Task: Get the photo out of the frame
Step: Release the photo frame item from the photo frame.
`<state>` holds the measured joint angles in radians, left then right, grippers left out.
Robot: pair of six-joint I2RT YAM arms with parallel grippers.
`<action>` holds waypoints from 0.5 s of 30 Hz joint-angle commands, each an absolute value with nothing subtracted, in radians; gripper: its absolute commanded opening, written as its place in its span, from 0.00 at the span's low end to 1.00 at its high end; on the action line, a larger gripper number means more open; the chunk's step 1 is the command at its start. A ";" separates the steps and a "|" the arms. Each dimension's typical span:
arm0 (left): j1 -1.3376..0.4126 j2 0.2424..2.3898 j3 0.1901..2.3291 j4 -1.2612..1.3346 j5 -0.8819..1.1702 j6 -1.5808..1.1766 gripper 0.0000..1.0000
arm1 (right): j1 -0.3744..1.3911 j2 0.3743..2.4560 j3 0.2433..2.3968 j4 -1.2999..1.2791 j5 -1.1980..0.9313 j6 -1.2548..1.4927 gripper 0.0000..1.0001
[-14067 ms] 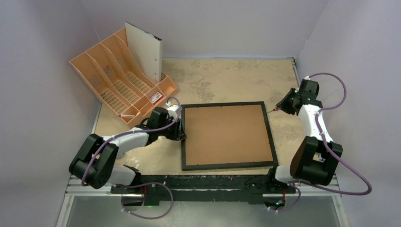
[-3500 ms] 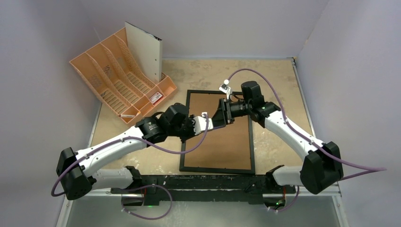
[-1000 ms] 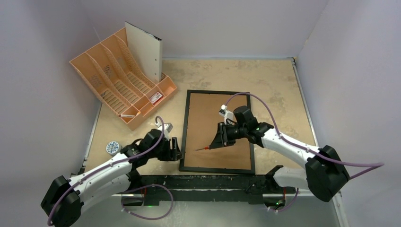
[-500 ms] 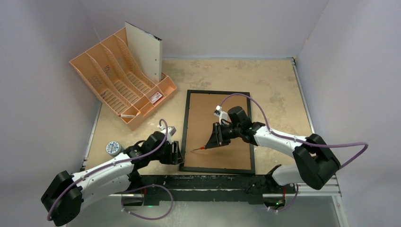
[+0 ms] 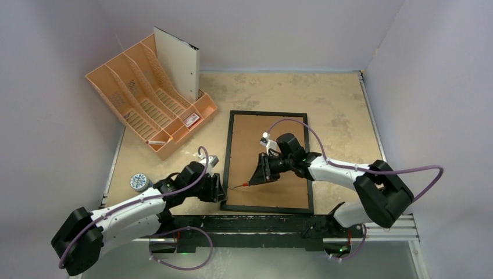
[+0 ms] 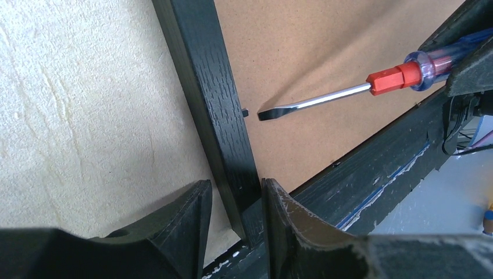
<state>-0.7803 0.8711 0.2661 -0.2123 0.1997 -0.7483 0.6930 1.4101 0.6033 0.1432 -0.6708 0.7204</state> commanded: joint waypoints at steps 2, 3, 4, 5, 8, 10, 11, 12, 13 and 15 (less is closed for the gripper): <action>-0.785 0.877 0.241 -0.206 0.197 -0.725 0.37 | 0.713 1.425 0.580 0.215 -0.648 0.764 0.00; -0.785 0.877 0.240 -0.203 0.199 -0.725 0.36 | 0.712 1.426 0.575 0.221 -0.640 0.768 0.00; -0.785 0.877 0.237 -0.199 0.203 -0.726 0.36 | 0.712 1.425 0.569 0.232 -0.632 0.773 0.00; -0.785 0.876 0.235 -0.197 0.205 -0.726 0.35 | 0.714 1.425 0.565 0.236 -0.620 0.778 0.00; -0.785 0.876 0.235 -0.195 0.209 -0.723 0.33 | 0.714 1.415 0.557 0.237 -0.586 0.792 0.00; -0.785 0.876 0.235 -0.198 0.210 -0.721 0.32 | 0.713 1.407 0.555 0.234 -0.578 0.795 0.00; -0.785 0.875 0.235 -0.198 0.210 -0.721 0.32 | 0.713 1.401 0.556 0.225 -0.571 0.793 0.00; -0.785 0.874 0.233 -0.198 0.210 -0.721 0.31 | 0.713 1.393 0.558 0.215 -0.558 0.792 0.00; -0.785 0.873 0.233 -0.198 0.211 -0.721 0.31 | 0.714 1.389 0.558 0.205 -0.550 0.790 0.00; -0.785 0.873 0.232 -0.198 0.213 -0.719 0.30 | 0.713 1.391 0.563 0.187 -0.547 0.787 0.00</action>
